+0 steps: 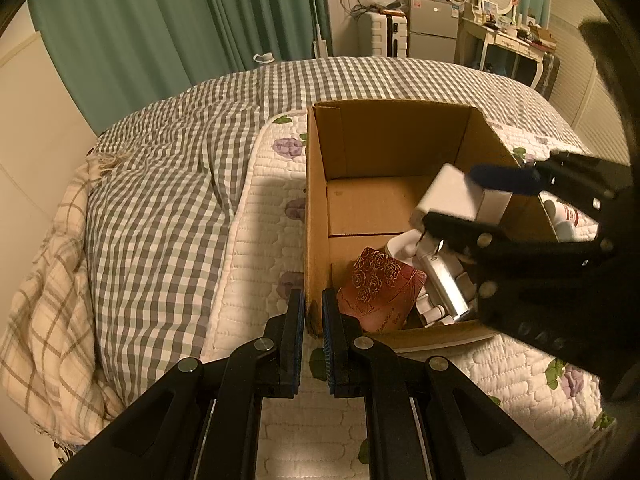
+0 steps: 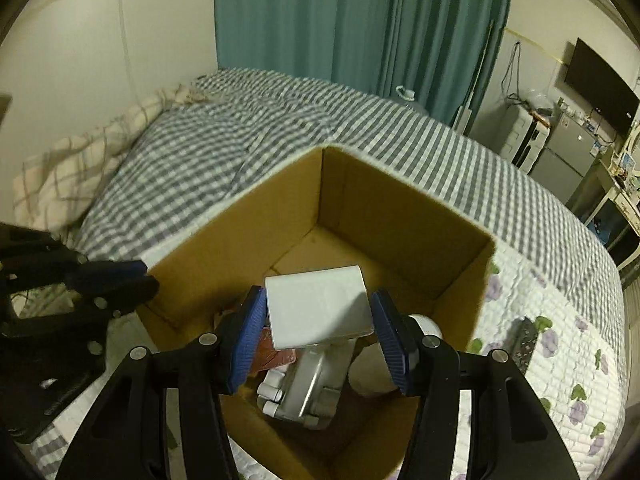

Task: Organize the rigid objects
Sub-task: 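Carry the white charger with the right tool and release it into the box, then move the right tool to the white square adapter and grasp it, then carry the white adapter with the right tool and drop it into the box, then grasp the light-blue earbud case with the right tool, then carry the blue earbud case with the right tool and release it into the box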

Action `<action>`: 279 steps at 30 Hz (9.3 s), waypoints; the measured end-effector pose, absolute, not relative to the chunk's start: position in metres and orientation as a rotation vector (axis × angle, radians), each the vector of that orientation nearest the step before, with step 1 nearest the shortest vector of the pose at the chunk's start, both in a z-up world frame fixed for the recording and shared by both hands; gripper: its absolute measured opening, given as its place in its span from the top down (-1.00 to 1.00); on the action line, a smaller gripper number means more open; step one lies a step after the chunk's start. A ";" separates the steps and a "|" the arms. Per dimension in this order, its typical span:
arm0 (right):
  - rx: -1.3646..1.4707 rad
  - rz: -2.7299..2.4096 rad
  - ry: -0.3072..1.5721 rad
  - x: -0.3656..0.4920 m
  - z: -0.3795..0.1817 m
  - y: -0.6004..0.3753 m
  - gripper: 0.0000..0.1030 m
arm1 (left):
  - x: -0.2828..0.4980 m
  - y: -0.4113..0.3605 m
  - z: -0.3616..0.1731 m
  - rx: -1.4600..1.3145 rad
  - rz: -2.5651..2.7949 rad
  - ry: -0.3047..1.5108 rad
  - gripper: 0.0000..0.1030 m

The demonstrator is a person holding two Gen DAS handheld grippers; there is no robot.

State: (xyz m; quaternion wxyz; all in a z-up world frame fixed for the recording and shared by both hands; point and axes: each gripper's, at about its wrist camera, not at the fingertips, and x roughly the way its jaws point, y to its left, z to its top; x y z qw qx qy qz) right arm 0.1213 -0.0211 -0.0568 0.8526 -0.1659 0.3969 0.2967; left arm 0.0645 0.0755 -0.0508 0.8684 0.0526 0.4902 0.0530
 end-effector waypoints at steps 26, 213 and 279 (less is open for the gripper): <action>-0.310 0.519 0.620 0.082 0.055 -0.111 -0.84 | 0.062 0.070 -0.049 0.107 0.092 1.024 0.83; 0.002 0.203 1.106 0.152 -0.169 -0.294 0.00 | 0.069 0.084 -0.059 0.123 0.103 1.064 0.87; -0.224 0.623 0.722 0.084 -0.028 -0.075 -0.56 | 0.069 0.085 -0.062 0.100 0.089 1.060 0.87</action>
